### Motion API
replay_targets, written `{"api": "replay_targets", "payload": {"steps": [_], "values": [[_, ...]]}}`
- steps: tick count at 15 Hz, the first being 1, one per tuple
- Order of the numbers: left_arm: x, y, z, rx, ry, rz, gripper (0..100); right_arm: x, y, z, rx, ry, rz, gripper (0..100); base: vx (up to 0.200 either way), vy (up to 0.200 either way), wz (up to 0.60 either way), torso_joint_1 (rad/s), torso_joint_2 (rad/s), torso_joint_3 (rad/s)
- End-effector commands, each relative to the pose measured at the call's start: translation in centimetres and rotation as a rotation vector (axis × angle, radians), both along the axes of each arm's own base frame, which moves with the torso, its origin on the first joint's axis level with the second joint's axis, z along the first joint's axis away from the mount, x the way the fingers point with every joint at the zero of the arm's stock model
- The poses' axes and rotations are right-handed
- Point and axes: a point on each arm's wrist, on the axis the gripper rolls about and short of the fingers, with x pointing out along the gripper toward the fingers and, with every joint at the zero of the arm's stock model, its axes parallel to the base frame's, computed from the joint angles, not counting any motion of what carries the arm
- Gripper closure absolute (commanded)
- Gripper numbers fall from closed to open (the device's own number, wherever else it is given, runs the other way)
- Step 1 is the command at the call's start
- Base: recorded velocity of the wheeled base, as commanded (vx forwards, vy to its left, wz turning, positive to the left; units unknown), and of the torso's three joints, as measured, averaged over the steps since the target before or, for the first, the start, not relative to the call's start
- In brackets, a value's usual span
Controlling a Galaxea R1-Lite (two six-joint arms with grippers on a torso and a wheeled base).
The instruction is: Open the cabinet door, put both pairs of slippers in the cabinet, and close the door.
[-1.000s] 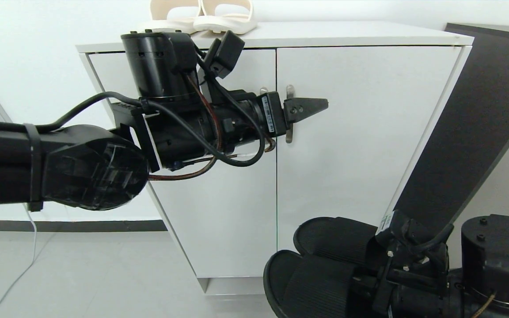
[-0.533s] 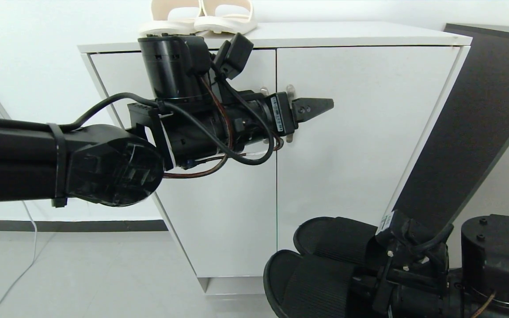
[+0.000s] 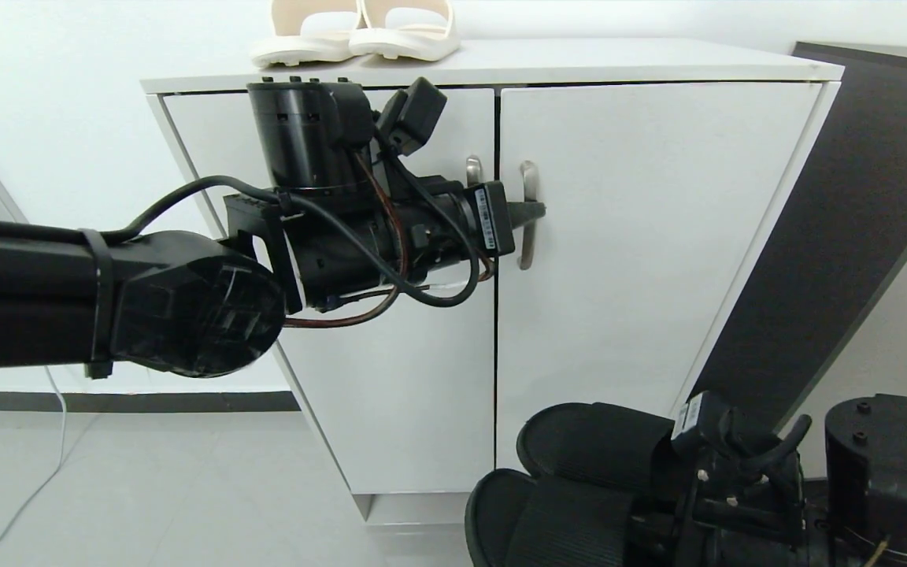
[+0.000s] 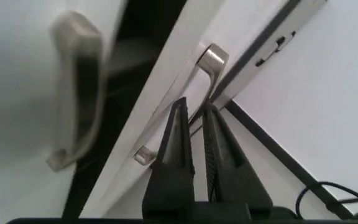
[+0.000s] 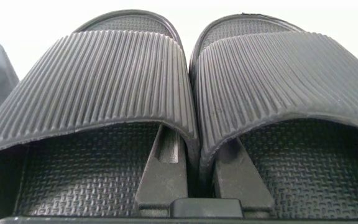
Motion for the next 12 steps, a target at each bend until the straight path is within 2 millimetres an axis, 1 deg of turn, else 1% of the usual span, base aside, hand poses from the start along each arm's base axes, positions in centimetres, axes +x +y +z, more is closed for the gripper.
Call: {"api": "replay_targets", "payload": {"steps": [1,3,4,7,9,10,11,12], "values": [[-2.0,0.5,0.5,-0.006,-0.005,-0.027,100,-1.1,-0.7,0.0,0.006,-0.004,0.076,100,0.000,0.000,0.00,0.000,0.00,0.000],[-3.2,0.5,0.3,-0.001,0.001,-0.050,100,-1.7,-1.2,-0.2,0.005,-0.008,0.144,100,0.000,0.000,0.00,0.000,0.00,0.000],[-4.4,0.7,0.3,0.003,0.004,-0.070,100,-2.0,-1.4,-0.2,0.007,-0.011,0.160,100,0.000,0.000,0.00,0.000,0.00,0.000],[-6.9,1.8,0.5,0.003,-0.003,-0.095,100,-2.1,-1.5,-0.4,-0.001,-0.003,0.165,100,0.000,0.000,0.00,0.000,0.00,0.000],[-8.0,2.9,0.6,0.013,-0.022,-0.094,100,-2.2,-1.4,-0.4,-0.002,-0.004,0.173,100,0.000,0.000,0.00,0.000,0.00,0.000],[-8.3,3.2,0.6,0.012,-0.023,-0.091,100,-2.2,-1.4,-0.5,-0.006,-0.008,0.175,100,0.000,0.000,0.00,0.000,0.00,0.000],[-8.0,3.6,0.6,0.011,-0.021,-0.074,100,-2.2,-1.4,-0.5,-0.014,-0.020,0.180,100,0.000,0.000,0.00,0.000,0.00,0.000],[-7.3,4.1,0.5,0.012,-0.020,-0.045,100,-2.3,-1.4,-0.6,-0.020,-0.026,0.183,100,0.000,0.000,0.00,0.000,0.00,0.000]]}}
